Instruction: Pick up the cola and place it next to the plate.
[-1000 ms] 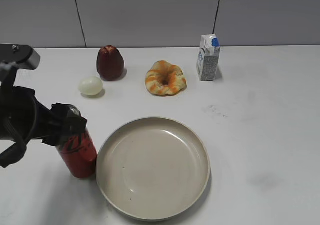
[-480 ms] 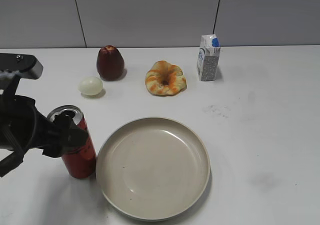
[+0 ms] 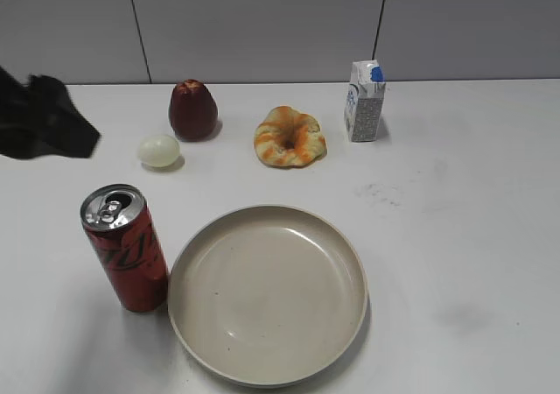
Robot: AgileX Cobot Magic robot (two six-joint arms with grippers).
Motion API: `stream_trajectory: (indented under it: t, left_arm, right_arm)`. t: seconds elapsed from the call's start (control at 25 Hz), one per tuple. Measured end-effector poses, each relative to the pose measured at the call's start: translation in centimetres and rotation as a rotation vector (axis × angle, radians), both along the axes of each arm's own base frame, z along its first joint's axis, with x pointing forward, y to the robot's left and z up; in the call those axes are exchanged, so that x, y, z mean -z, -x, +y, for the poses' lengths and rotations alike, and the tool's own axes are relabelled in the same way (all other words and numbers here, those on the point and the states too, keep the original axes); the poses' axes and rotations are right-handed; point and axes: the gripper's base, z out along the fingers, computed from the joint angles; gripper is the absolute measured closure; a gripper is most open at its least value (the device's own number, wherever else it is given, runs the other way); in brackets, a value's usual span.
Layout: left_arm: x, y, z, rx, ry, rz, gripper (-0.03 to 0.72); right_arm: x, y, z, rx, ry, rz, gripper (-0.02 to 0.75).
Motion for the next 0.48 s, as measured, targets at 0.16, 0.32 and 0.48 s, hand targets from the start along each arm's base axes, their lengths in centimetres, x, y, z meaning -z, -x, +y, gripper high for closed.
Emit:
stream_trajectory:
  t: [0.16, 0.32, 0.48]
  left_arm:
    - [-3.5, 1.1, 3.6, -0.079, -0.083, -0.023, 0.045]
    - [-4.9, 4.4, 7.4, -0.197, -0.111, -0.029, 0.056]
    - [-3.6, 8.8, 9.7, -0.277, -0.104, -0.054, 0.067]
  right_arm:
    - [0.0, 0.0, 0.0, 0.0, 0.0, 0.0, 0.203]
    - [0.0, 0.0, 0.0, 0.0, 0.0, 0.0, 0.203]
    - [0.0, 0.0, 0.0, 0.0, 0.0, 0.0, 0.203]
